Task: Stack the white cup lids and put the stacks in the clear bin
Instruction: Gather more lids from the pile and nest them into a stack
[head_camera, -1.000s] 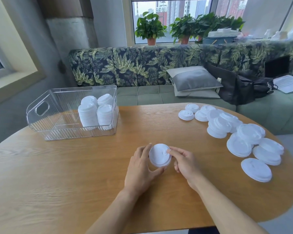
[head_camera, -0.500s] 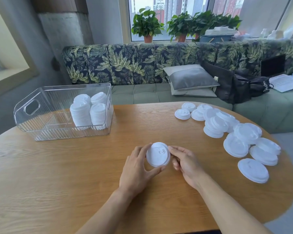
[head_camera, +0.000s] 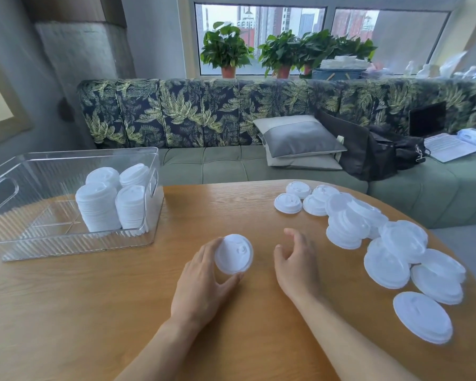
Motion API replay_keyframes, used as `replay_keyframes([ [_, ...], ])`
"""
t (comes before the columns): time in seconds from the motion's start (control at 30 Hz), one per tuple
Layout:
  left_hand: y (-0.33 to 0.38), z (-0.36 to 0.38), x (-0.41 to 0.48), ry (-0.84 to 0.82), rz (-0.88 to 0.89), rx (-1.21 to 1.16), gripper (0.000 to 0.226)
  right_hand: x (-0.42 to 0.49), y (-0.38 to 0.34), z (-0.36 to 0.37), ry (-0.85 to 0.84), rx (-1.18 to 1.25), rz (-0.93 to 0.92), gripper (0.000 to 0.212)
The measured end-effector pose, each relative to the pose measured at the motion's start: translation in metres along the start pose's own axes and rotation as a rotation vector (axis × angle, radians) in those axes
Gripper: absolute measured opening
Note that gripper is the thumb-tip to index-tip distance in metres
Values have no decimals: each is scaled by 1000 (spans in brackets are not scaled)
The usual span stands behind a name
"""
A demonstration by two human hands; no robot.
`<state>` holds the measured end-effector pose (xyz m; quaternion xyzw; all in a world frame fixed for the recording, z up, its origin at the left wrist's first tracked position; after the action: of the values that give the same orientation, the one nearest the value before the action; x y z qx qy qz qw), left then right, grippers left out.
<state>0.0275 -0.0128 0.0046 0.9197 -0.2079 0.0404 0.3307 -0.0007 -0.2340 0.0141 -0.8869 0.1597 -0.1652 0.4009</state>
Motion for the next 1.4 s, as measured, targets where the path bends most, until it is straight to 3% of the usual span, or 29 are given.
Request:
replay_keyframes([
  [0.13, -5, 5, 33, 7, 24, 6, 81, 51, 6, 2, 42, -133, 94, 56],
  [0.37, -11, 14, 70, 27, 46, -25, 79, 133, 21, 10, 97, -137, 168, 74],
  [0.57, -14, 18, 76, 7, 66, -31, 79, 157, 29, 17, 99, -211, 240, 84],
  [0.73, -8, 11, 70, 36, 77, -76, 78, 133, 24, 10, 105, -80, 192, 80],
  [0.9, 1, 4, 55, 77, 88, -70, 78, 78, 5, 1, 133, -104, 48, 82],
  [1.1, 10, -3, 25, 120, 88, -67, 82, 8, -5, 2, 120, 302, -33, 73],
  [1.3, 15, -7, -10, 98, 99, -45, 82, -34, -10, 7, 58, 415, 3, 71],
  [1.4, 21, -11, -25, 95, 111, -29, 81, -44, -10, 12, -24, 484, 79, 58],
])
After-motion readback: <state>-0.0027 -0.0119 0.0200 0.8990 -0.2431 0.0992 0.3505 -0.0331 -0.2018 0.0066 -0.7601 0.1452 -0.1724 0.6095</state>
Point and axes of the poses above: each hand's wrist, its own x-axis towards the middle knuckle, its own z-axis out of the palm, y = z × x, the point moved 5 cm from there along x, towards the middle knuckle, and after that the axes turned 10 degrees about -y, right-handed, at the moved point
